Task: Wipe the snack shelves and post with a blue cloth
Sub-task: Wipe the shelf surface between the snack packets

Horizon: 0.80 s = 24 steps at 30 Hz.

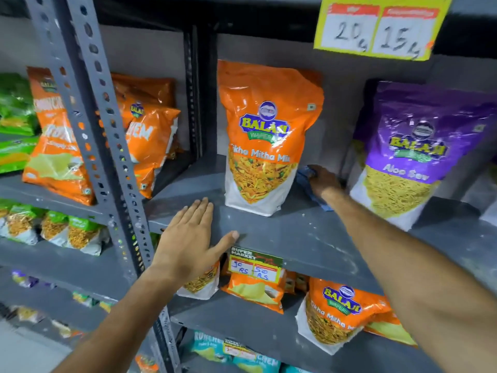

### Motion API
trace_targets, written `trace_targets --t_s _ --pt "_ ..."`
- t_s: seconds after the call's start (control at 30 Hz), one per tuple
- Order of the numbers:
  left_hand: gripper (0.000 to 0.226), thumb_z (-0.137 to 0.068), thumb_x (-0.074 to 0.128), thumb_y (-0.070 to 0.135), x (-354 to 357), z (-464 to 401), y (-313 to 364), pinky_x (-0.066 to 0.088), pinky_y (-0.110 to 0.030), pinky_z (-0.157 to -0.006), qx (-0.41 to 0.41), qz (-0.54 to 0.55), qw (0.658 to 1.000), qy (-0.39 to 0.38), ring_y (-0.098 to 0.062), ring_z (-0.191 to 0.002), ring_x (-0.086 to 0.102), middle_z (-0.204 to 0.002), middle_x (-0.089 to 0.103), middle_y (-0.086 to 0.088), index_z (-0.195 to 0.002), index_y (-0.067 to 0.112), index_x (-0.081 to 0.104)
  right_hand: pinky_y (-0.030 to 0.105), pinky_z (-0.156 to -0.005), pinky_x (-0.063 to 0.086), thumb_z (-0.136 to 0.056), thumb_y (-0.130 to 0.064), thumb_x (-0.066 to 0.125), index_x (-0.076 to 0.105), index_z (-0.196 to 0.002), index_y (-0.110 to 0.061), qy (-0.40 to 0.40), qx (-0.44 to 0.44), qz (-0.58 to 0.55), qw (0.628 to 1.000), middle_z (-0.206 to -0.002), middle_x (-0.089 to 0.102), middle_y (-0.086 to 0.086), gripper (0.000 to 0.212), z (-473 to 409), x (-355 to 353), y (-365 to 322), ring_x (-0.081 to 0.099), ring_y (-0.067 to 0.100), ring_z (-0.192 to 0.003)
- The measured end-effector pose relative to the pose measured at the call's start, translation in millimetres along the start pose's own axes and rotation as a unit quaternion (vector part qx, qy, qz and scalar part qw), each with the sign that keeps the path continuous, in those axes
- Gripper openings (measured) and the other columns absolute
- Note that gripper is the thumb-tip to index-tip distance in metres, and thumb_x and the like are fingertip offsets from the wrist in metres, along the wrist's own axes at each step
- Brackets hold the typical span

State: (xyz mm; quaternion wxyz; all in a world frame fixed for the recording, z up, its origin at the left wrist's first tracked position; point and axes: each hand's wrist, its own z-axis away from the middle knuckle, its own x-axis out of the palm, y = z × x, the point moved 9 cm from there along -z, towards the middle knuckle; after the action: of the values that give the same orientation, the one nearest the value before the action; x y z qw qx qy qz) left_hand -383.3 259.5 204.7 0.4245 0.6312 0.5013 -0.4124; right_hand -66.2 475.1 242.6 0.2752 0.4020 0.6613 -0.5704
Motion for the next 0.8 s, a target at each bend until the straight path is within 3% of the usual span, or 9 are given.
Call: trace_targets --t_s 0.2,0.33,0.47,0.57,0.63,0.73,0.8 --pt "0.104 -0.094 0.012 0.085 -1 -1 1 0.002 -0.034 -0.130 0.003 -0.006 1.000 0.008 -0.019 -0.161 0.012 -0.174 0.017 -0.008 -0.165 0.010 0.019 0.046 -0.102 0.045 -0.103 -0.050 0.034 0.052 -0.139 -0.021 -0.026 -0.025 0.100 0.994 -0.143 0.057 0.016 0.050 -39 28 -10 0.056 0.040 -0.126" --pt "0.102 -0.095 0.014 0.084 -1 1 1 -0.001 -0.033 -0.129 0.004 0.000 1.000 0.003 -0.018 -0.161 0.011 -0.175 0.016 -0.008 -0.165 0.010 0.019 0.046 -0.099 0.049 -0.098 -0.056 0.031 0.055 -0.136 -0.027 -0.030 -0.036 0.113 0.993 -0.142 0.060 0.012 0.054 -33 29 -11 0.060 0.037 -0.122" --pt "0.104 -0.094 0.011 0.085 -3 2 3 0.002 -0.035 -0.131 0.006 0.008 1.000 -0.004 -0.018 -0.162 0.010 -0.175 0.016 -0.008 -0.165 0.009 0.019 0.042 -0.097 0.049 -0.101 -0.043 0.031 0.057 -0.136 -0.029 -0.039 -0.053 0.139 0.988 -0.142 0.060 0.012 0.045 11 21 -25 0.060 0.036 -0.123" --pt "0.108 -0.091 0.008 0.087 -4 3 4 0.004 -0.036 -0.132 0.002 0.013 1.000 -0.013 -0.018 -0.162 0.010 -0.175 0.016 -0.008 -0.165 0.009 0.018 0.039 -0.086 0.052 -0.098 -0.028 0.042 0.060 -0.126 -0.028 -0.049 -0.084 0.135 0.986 -0.137 0.059 0.013 0.033 65 9 -41 0.064 0.036 -0.112" --pt "0.110 -0.090 0.007 0.088 -3 3 3 0.006 -0.038 -0.132 -0.002 0.016 1.000 -0.017 -0.019 -0.162 0.011 -0.174 0.017 -0.009 -0.165 0.008 0.019 0.039 -0.084 0.052 -0.096 -0.028 0.045 0.060 -0.123 -0.029 -0.037 -0.097 0.118 0.988 -0.133 0.060 0.012 0.031 101 -2 -46 0.065 0.037 -0.111" --pt "0.113 -0.088 0.009 0.090 -2 3 1 0.010 -0.041 -0.132 -0.008 0.020 1.000 -0.023 -0.022 -0.161 0.014 -0.174 0.020 -0.011 -0.164 0.007 0.021 0.036 -0.089 0.046 -0.099 -0.020 0.044 0.058 -0.128 -0.018 -0.029 -0.122 0.136 0.983 -0.135 0.061 0.015 0.033 147 -11 -44 0.059 0.033 -0.120" --pt "0.114 -0.088 0.008 0.090 -1 3 0 0.011 -0.041 -0.132 -0.009 0.019 0.999 -0.025 -0.023 -0.161 0.015 -0.173 0.021 -0.011 -0.164 0.007 0.022 0.029 -0.102 0.035 -0.101 -0.015 0.042 0.053 -0.140 -0.017 -0.037 -0.148 0.128 0.980 -0.149 0.053 0.007 0.041 174 -15 -41 0.048 0.024 -0.136"
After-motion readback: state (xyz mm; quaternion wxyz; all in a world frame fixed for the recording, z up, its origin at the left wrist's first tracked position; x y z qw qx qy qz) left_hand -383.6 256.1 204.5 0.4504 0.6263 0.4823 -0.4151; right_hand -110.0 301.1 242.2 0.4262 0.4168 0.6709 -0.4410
